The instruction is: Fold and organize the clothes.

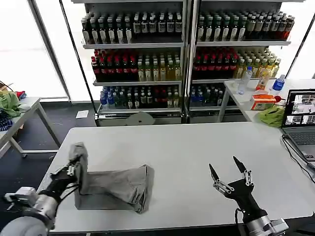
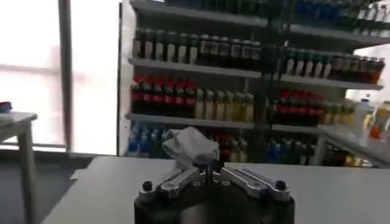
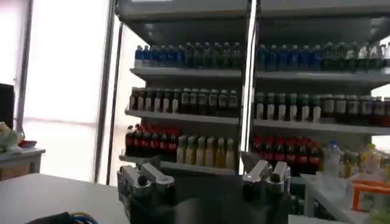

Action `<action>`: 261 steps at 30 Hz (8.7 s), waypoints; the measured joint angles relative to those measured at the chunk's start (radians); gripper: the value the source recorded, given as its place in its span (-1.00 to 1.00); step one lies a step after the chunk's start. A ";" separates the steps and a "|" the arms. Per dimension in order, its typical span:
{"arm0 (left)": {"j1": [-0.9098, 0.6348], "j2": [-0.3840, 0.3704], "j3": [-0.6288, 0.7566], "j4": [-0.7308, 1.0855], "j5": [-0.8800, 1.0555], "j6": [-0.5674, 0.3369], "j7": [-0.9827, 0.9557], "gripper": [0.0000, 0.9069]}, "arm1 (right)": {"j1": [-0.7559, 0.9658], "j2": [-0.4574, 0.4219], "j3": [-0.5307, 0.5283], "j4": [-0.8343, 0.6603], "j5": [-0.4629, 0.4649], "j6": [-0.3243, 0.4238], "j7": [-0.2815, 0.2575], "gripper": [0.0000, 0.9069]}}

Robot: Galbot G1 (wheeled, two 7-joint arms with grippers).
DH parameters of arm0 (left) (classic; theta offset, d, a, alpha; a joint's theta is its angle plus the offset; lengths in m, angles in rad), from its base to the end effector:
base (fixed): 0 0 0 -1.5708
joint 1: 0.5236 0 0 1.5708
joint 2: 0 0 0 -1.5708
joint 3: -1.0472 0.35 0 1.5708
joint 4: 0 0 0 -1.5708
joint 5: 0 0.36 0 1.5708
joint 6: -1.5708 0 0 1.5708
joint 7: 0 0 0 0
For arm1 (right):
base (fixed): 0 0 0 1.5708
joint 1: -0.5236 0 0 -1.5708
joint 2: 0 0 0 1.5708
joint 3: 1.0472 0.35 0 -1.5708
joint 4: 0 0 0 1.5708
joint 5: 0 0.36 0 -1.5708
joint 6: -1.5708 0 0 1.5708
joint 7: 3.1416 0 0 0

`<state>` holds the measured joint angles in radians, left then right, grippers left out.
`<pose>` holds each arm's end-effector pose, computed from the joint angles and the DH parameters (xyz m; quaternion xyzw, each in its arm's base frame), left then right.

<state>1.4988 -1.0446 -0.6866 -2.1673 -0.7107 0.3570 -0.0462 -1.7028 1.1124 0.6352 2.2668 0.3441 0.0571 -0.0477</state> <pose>0.2192 0.1160 -0.2214 -0.0805 -0.9879 0.0663 0.1147 0.1608 -0.0803 -0.2413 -0.1284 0.9900 -0.0395 0.0422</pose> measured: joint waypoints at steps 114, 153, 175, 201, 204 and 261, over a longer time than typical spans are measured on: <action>0.018 -0.158 0.024 0.198 -0.074 0.079 0.006 -1.00 | 0.037 -0.004 -0.056 -0.016 0.002 -0.067 0.004 1.00; 0.006 0.233 -0.306 0.003 -0.608 0.214 -0.179 -1.00 | 0.013 -0.009 -0.015 -0.047 0.047 -0.015 -0.007 1.00; -0.427 -0.181 0.537 0.185 -0.522 0.218 -0.365 1.00 | 0.033 0.012 -0.041 -0.046 0.006 -0.152 0.066 1.00; -0.442 -0.080 0.238 0.124 -0.271 0.098 -0.132 1.00 | 0.457 0.001 -0.443 -0.292 0.398 -0.486 0.184 1.00; -0.411 -0.055 0.167 0.107 -0.232 0.080 -0.104 1.00 | 0.507 0.011 -0.498 -0.334 0.419 -0.492 0.181 1.00; -0.202 -0.042 -0.097 0.043 -0.175 0.041 -0.026 1.00 | 0.552 -0.079 -0.461 -0.382 0.263 -0.412 0.154 1.00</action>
<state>1.2969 -1.0867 -0.7840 -2.1247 -0.8853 0.3985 -0.0719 -1.1510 1.0336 0.1738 1.8848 0.6067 -0.3554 0.1064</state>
